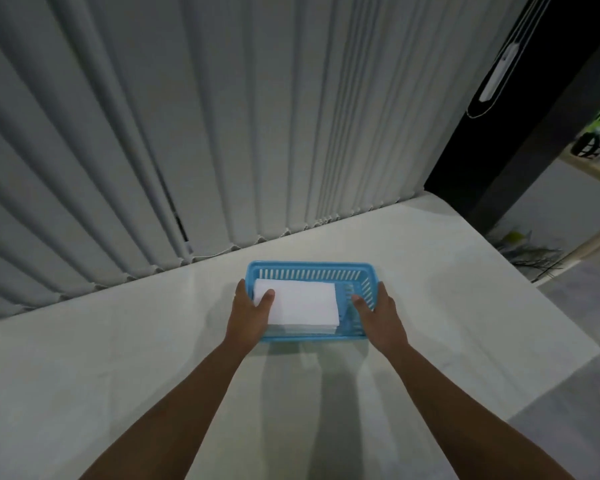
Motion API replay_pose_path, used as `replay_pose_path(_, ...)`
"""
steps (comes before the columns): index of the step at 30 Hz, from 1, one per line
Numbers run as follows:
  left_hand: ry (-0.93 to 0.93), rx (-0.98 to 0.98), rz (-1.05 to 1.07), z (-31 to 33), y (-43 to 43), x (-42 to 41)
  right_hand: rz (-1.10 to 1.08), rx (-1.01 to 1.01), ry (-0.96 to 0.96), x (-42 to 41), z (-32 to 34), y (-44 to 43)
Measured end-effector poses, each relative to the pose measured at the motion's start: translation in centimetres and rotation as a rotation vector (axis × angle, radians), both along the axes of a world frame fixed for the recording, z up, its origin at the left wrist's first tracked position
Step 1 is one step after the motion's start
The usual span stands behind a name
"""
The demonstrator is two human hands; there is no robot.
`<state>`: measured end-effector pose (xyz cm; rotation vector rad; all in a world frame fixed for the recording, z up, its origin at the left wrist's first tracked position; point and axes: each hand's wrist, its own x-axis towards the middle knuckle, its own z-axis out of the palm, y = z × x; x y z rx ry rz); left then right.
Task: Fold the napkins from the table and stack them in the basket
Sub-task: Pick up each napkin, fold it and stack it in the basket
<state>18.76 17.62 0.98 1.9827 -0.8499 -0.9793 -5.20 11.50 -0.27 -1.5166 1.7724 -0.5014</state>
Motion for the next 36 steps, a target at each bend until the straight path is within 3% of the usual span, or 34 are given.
replay_pose_path(6, 0.002, 0.019, 0.003, -0.4, -8.2, -8.6, 0.018, -0.020, -0.055, -9.1, -2.1, -12.2)
replay_pose_path(11, 0.018, 0.032, -0.066, -0.7, -15.0, -13.4, -0.001, -0.019, -0.060, -12.7, 1.9, -18.9)
replay_pose_path(20, 0.049, 0.053, -0.115, -1.8, -24.6, -18.2, -0.019, 0.019, -0.037, -17.5, 0.3, -31.4)
replay_pose_path(36, 0.114, 0.080, -0.083, -3.3, -26.6, -19.9, 0.030, 0.024, 0.045, -17.9, -1.5, -35.1)
